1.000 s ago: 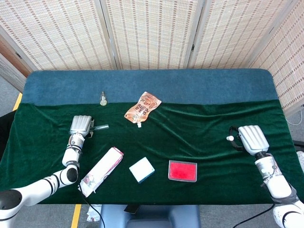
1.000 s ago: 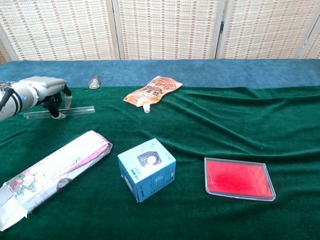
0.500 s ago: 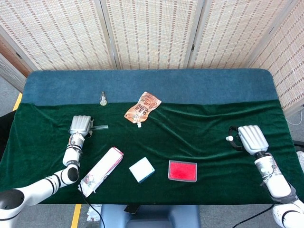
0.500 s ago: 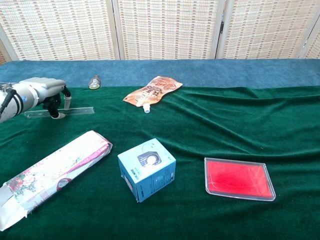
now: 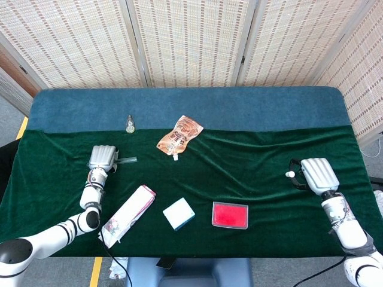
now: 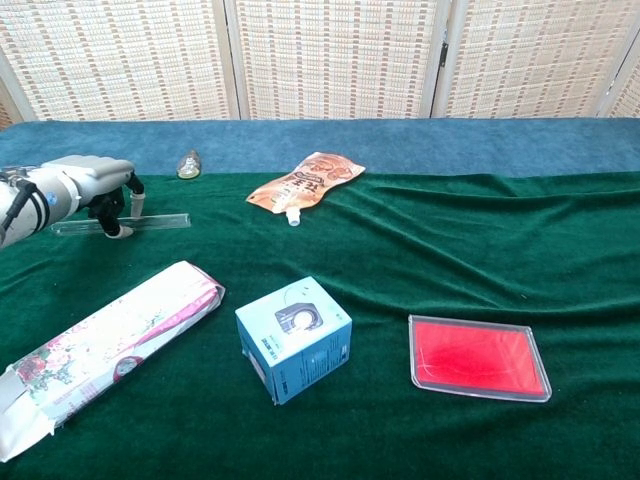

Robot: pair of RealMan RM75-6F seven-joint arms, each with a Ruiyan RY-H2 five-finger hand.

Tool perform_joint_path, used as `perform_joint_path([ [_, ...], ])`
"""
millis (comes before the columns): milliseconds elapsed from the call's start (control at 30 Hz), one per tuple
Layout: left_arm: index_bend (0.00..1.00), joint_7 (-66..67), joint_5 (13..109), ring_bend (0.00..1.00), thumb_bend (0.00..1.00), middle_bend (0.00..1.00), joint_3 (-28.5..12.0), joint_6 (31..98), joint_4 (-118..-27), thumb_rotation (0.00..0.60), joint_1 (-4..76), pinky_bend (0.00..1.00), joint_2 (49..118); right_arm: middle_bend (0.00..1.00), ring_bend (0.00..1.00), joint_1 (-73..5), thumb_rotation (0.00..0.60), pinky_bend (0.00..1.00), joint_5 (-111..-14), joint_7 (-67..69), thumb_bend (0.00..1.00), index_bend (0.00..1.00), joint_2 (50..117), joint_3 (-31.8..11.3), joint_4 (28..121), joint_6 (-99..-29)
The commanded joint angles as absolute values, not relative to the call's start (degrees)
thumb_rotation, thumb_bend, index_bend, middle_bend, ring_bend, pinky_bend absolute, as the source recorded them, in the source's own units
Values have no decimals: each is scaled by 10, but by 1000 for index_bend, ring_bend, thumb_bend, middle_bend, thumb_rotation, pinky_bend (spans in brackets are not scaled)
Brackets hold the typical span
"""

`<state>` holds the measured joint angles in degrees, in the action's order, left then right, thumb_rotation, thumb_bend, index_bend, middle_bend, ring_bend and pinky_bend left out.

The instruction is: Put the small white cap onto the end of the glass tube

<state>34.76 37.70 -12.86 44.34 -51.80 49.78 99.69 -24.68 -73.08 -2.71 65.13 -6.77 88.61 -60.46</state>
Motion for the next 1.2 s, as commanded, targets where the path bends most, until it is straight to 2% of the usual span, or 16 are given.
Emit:
perform_joint_path([
  [33,633,324,403,775,547,855,-129,451,-527,600,493,819,991,984,1000,-245,600,1000,-731,-25,531,693,650,-69,887,-609],
  [300,643,246,477,776,563,856,-131,477,-599,600,468,820,947,984,1000,-242,600,1000,-744,8,533,694,641,-81,899,-627],
  [800,667,104,549,795,590,875,-166,491,-839,600,439,833,849,984,1000,-300,600,1000,-828,82,549,701,630,-117,980,-621],
  [1200,671,60,557,796,611,876,-178,486,-920,600,460,836,859,985,1000,-362,600,1000,-829,69,550,705,648,-141,1030,-580],
])
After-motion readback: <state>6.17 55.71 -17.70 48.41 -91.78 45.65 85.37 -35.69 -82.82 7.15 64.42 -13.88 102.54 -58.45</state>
